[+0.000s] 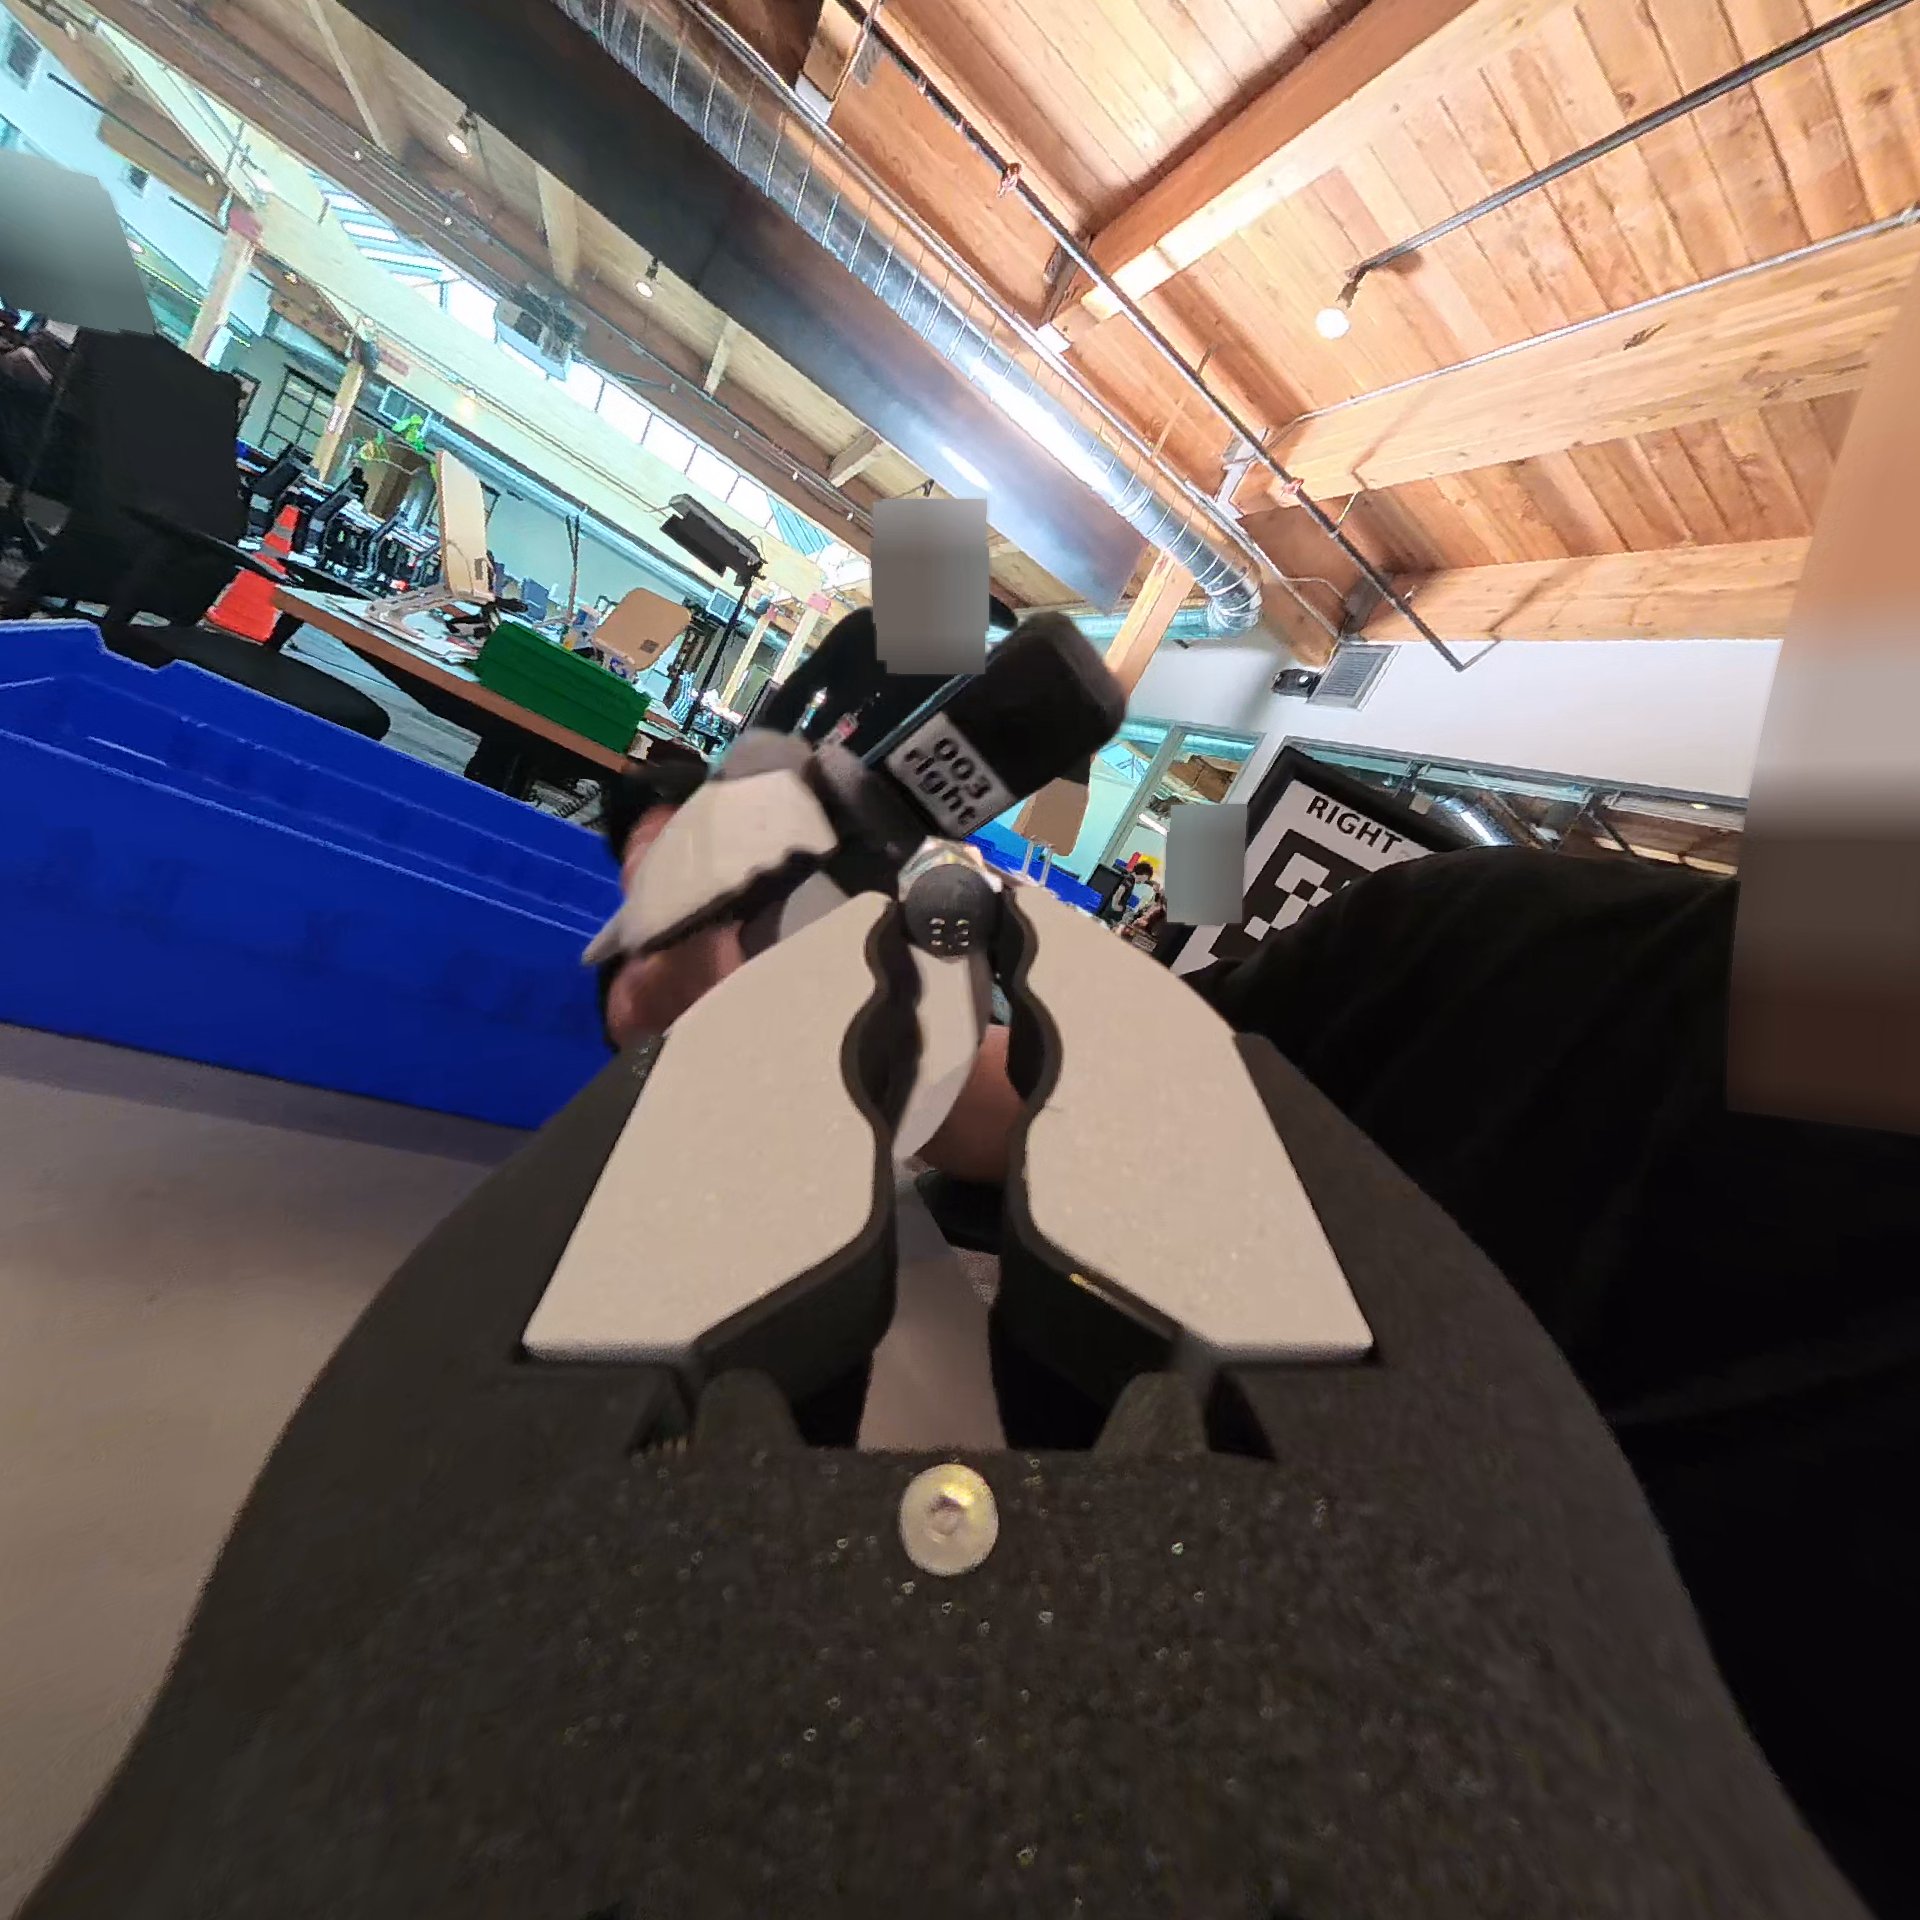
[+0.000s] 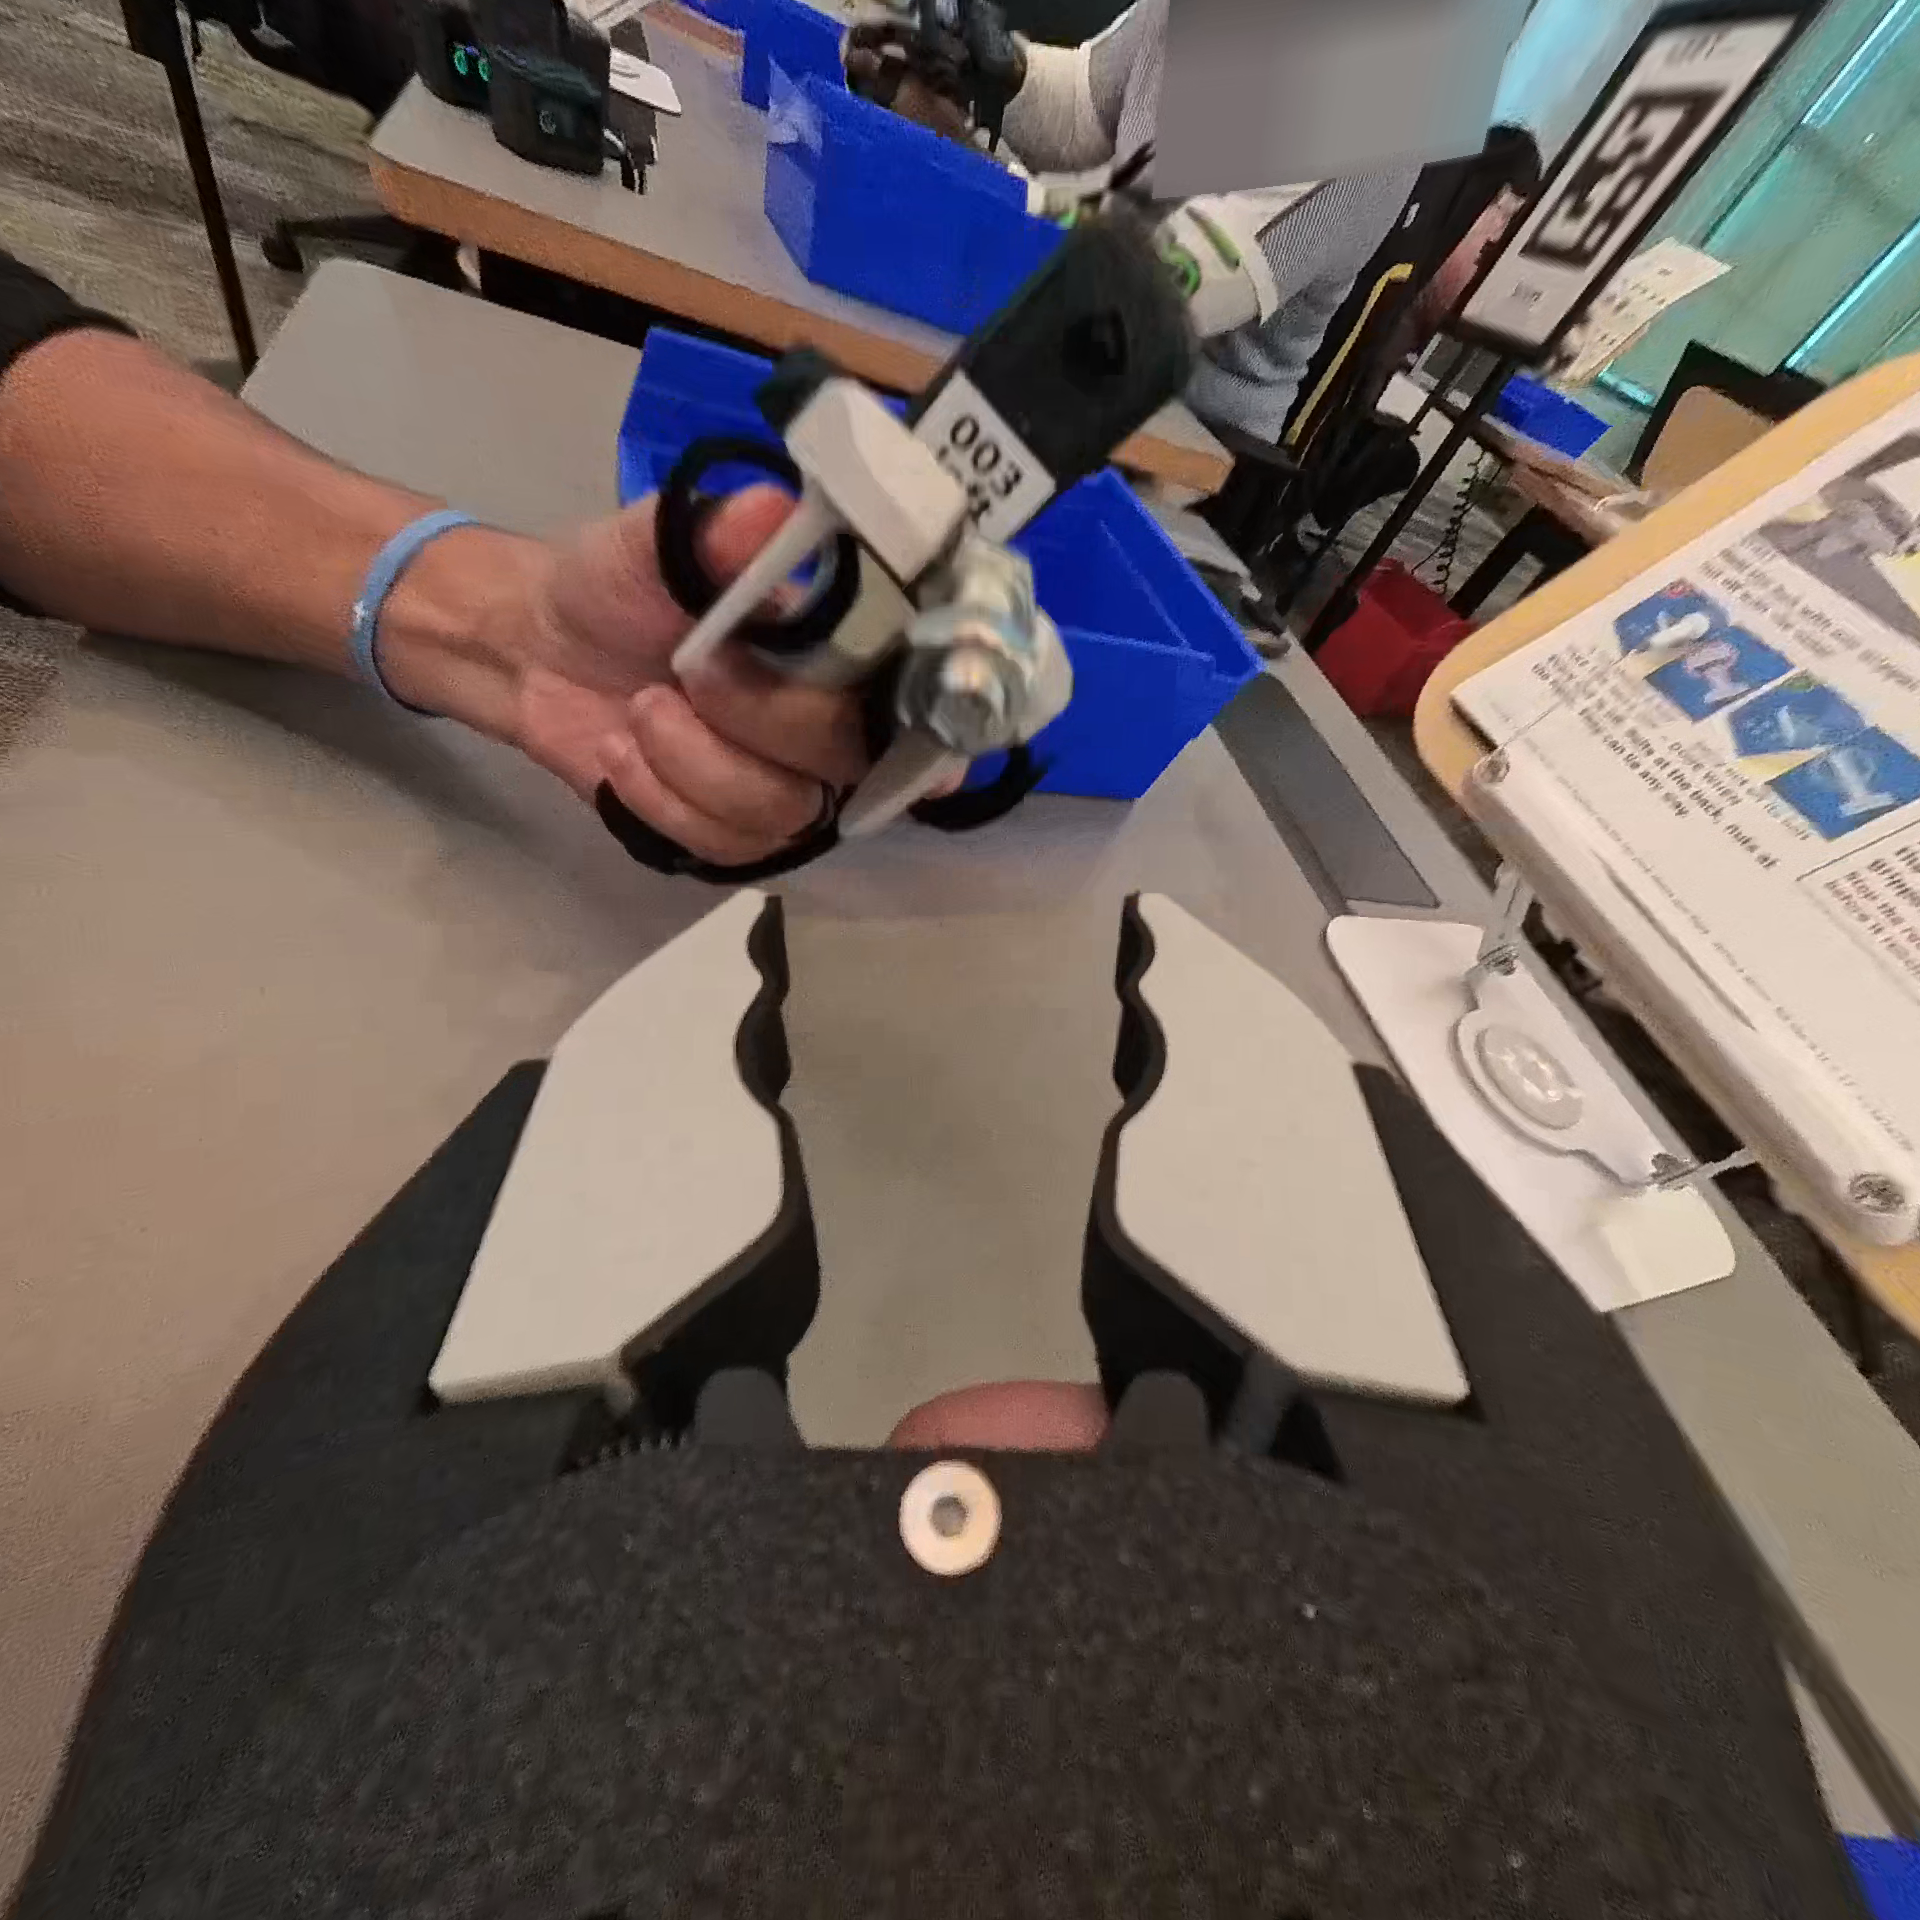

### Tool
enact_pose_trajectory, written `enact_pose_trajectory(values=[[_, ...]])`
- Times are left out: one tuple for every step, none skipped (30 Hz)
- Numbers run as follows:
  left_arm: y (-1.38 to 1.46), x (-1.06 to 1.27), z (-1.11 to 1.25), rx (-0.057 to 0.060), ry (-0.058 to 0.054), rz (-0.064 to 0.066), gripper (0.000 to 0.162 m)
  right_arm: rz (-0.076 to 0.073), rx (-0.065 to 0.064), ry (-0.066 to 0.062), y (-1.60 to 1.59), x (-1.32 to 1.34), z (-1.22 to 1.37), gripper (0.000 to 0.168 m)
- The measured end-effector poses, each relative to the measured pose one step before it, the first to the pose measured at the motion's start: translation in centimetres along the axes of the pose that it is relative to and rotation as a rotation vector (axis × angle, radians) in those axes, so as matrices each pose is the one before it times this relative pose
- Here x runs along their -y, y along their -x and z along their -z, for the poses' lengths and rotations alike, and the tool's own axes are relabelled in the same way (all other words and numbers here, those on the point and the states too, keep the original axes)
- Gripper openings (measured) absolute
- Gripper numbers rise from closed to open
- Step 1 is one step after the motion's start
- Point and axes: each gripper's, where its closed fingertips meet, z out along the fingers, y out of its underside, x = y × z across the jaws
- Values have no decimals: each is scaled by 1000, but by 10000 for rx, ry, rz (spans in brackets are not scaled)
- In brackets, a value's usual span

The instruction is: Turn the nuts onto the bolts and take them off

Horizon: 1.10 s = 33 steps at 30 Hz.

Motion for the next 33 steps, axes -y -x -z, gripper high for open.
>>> enact_pose_trajectory(values=[[168, 16, 60, 55, -49, 32, 16, 312, -105, -252, 74, 1407, 464, 60], [191, -44, 61, 64, 4, 19, 16, 291, -78, -268, 129, 1504, 446, 59], [136, -52, 57, 21, 21, 36, 16, 199, -18, -258, 192, 1386, 331, 58], [148, 45, 52, 75, -56, 1, 16, 105, 45, -200, 264, 992, 169, 58], [-28, 15, 5, -29, -7, 16, 16, 24, 64, -135, 279, 498, -9, 58], [-41, -47, -28, -11, 54, -11, 16, -48, 90, -11, 271, -109, -180, 58], [-42, 48, -33, 41, -22, -62, 16, -87, 69, 148, 186, -772, -351, 58], [-148, 3, -47, -55, 16, -6, 16, -178, -15, 192, 7, -1145, -410, 60], [-218, 22, -55, -109, 6, 6, 16, -339, 188, 228, 181, -1339, -473, 59], [-90, 126, -42, 15, -69, -33, 16, -387, 220, 249, 172, -1380, -497, 60], [-189, 21, -48, -78, 11, -28, 16, -287, 20, 202, -118, -1213, -406, 61], [-4, -52, -29, 43, 65, -50, 16, -183, -37, 163, -209, -898, -236, 61], [92, 13, 24, 94, 9, -68, 16, -152, -58, 128, -297, -459, -27, 61], [-19, 35, 41, -40, -19, 37, 16, -156, -84, -18, -337, 96, 190, 60], [51, 104, 81, 10, -64, 37, 16, -180, -105, -153, -362, 529, 346, 57], [121, 94, 83, 77, -55, -21, 16, -201, 20, -196, -202, 717, 405, 56], [74, 14, 64, 26, 16, -7, 16, -175, 101, -212, -31, 753, 388, 54], [136, 48, 65, 86, -16, -21, 16, -151, 104, -269, 71, 761, 374, 52], [75, 36, 58, 48, -22, -22, 16, -123, 121, -251, 151, 676, 322, 48], [18, -19, 15, 1, 37, 0, 16, -92, 61, -220, 130, 576, 241, 45], [117, -2, 23, 90, 9, -52, 16, -2, -41, -139, -6, 404, 180, 43], [64, -36, 9, 55, 33, -47, 16, 68, -105, -92, -97, 304, 147, 41], [27, -108, -17, 3, 76, -12, 16, 72, -124, -34, -166, 177, 103, 40], [79, -60, -15, 50, 19, -17, 16, 23, -81, -31, -128, 149, 65, 39], [27, -44, -36, 8, 1, -2, 16, -2, -25, -19, -39, 78, 25, 37], [6, -100, -48, -16, 42, 21, 16, 1, 3, 31, 15, -17, -47, 37], [64, -63, -49, 43, 3, -14, 16, 49, -37, 64, 6, -100, -66, 35], [-8, -90, -54, -25, 32, 13, 16, 89, -57, 79, -24, -143, -60, 30], [23, -116, -60, -3, 56, 15, 16, 88, -42, 18, -19, -52, 1, 18], [93, 12, -12, 76, -35, -28, 16, 9, -25, -10, -46, 0, 2, 17], [8, -7, 14, 1, -1, 16, 16, -64, 113, 60, 67, -33, -11, 17], [0, -43, 3, -26, 35, 8, 16, -102, 75, 3, -27, 56, 19, 16], [38, 18, -18, 57, 4, -51, 16, -78, 59, 37, -49, -18, 8, 16]])
